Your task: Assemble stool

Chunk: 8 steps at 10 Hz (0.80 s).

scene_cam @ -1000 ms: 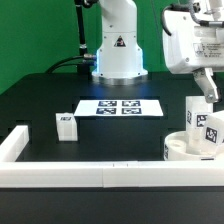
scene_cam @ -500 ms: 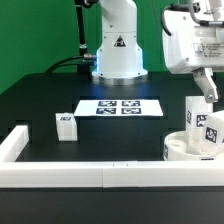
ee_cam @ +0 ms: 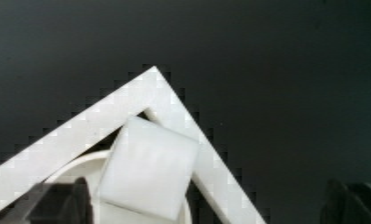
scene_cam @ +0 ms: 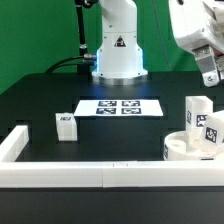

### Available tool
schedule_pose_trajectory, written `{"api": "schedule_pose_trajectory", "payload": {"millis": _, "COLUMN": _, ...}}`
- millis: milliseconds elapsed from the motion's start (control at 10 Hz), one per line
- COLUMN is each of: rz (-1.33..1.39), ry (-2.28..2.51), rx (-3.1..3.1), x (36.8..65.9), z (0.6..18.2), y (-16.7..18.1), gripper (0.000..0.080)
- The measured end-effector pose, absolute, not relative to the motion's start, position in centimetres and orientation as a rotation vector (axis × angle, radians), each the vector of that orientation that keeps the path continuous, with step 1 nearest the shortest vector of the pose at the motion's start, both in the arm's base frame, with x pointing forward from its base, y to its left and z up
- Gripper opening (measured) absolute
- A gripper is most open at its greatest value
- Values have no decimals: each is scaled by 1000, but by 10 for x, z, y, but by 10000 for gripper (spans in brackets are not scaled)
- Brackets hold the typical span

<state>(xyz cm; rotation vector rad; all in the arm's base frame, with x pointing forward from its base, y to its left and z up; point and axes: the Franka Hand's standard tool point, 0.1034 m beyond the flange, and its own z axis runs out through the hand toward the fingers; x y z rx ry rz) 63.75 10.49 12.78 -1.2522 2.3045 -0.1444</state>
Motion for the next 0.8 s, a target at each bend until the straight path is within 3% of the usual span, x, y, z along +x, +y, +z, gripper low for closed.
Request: {"api": "schedule_pose_trajectory", "payload": {"millis": 800, "rz": -149, "ry": 2306, "rx": -1258, "x": 637, "z": 126, "y": 102, "gripper": 649}}
